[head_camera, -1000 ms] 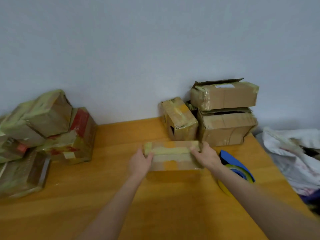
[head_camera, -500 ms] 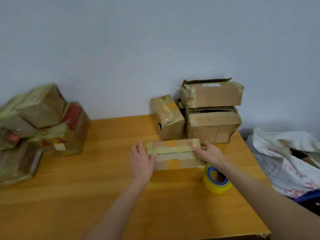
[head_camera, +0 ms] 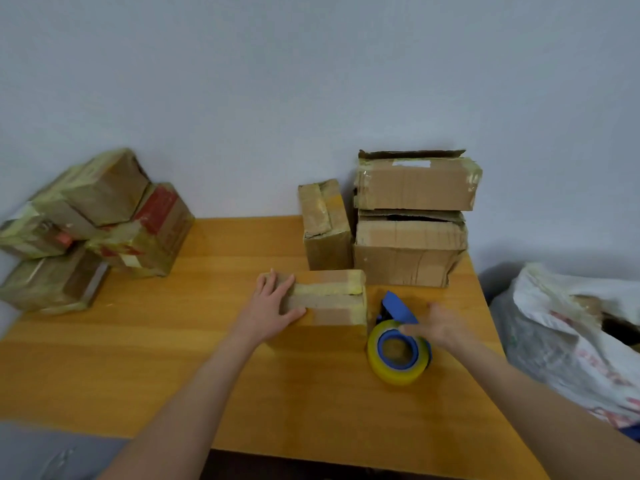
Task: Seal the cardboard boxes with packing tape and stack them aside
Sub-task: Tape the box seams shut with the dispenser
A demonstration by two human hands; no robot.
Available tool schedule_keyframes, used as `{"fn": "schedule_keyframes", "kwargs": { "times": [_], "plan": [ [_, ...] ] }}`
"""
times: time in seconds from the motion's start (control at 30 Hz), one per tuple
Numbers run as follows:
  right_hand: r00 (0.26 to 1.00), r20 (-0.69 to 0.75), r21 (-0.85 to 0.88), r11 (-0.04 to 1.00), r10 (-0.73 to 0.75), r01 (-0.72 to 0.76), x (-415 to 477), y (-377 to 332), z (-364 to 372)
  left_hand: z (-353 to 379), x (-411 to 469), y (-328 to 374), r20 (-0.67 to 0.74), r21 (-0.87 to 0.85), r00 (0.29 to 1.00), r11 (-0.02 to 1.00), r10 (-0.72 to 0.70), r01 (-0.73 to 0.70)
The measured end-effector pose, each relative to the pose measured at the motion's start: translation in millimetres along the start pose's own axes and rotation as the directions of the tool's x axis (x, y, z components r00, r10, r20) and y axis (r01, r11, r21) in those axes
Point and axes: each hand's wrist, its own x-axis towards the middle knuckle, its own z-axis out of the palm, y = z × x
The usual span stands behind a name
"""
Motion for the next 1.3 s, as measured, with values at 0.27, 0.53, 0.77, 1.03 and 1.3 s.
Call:
{"fn": "schedule_keyframes", "kwargs": {
  "times": [0.27,0.53,0.77,1.03,1.3],
  "plan": [
    [0.995,0.080,0.207,0.975,0.060,-0.076,14.7,23.0,39.4,6.6,4.2,-11.0,-0.077,-0.115,0.997,0.993,0.024,-0.033],
    [0.998,0.054,0.529,0.847,0.024,-0.049,-9.6,8.2,-13.2,-5.5,-4.6,-7.7,-0.007,-0.265,0.999,0.964,-0.040,0.037],
    [0.971,-0.049,0.609,0.763,-0.234,0.215,-53.4,-35.8,-98.8,4.0,-6.4,20.1,-0.044,-0.347,0.999,0.937,0.026,-0.039],
    [0.899,-0.027,0.408,0.817,-0.437,0.409,-73.3,-103.4,-74.6,9.9,-1.1,22.1,-0.199,-0.519,0.979,0.852,-0.041,-0.070],
    [0.880,-0.004,0.298,0.840,-0.475,0.454,-65.4,-103.2,-60.9,-36.6,-0.5,30.9,0.227,-0.938,0.960,0.229,-0.162,0.261]
  ]
}}
